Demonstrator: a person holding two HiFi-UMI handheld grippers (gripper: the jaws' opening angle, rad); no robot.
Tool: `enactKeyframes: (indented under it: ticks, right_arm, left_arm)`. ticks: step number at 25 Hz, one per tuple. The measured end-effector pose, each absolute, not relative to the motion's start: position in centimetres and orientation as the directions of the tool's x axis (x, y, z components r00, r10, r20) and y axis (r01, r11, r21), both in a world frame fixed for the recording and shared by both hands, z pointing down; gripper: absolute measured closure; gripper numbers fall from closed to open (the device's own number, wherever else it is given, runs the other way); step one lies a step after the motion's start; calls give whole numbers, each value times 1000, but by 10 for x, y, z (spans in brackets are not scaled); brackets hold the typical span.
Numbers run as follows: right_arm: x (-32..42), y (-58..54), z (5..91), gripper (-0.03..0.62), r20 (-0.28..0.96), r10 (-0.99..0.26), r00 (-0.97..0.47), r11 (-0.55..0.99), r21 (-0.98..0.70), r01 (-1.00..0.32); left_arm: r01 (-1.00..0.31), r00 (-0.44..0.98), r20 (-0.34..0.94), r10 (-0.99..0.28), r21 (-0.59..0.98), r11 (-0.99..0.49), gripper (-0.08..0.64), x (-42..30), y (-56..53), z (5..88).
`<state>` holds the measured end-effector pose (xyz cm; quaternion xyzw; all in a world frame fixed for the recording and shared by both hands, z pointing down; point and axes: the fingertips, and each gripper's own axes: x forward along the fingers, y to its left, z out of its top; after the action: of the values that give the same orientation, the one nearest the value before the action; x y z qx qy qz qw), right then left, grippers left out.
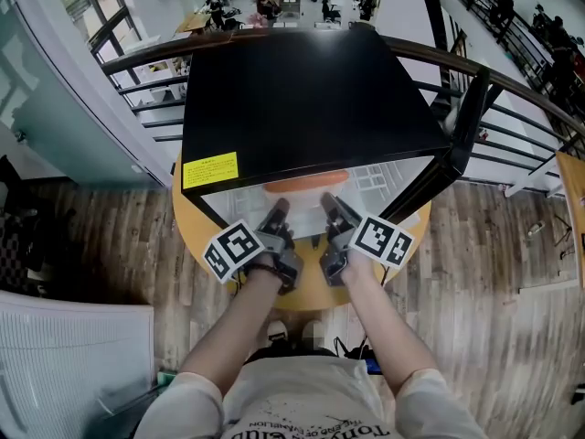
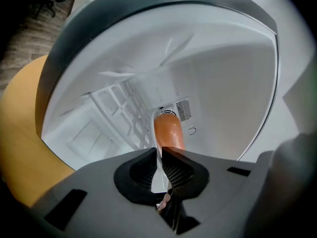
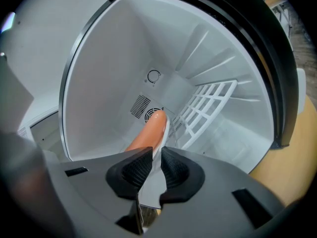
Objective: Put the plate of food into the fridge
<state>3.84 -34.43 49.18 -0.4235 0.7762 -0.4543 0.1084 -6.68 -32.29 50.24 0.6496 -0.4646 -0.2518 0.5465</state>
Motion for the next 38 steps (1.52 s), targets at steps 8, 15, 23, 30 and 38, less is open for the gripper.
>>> enactKeyframes:
  ticks: [8,15,23,30,38]
  right_arm:
    - [39,-354,494,523,230,-755,-614,227,-787,-574]
    - [39,-365,499,520,240,-759,-605,221,-780,-586]
    - [40,-372,501,503,258,-755,-603,233,-755,-614]
    - [40,-372,497,499,270,-757,-595,239,-733,-637]
    - [40,-371,497,488,294,-762,-578,270,-667,-695]
  left_arm:
    - [-324,422,194,-886,945,53,515,-66,-331,506]
    - [-319,394,208,-895,945,79,515,-66,-340,510]
    - [-351,386,223,-895,933,81,506,-64,-345,510]
    - [-359,390,217,-895,931,69,499,-62,-344,506]
    - [-370,407,208,-890,928,48,491,-61,-341,505]
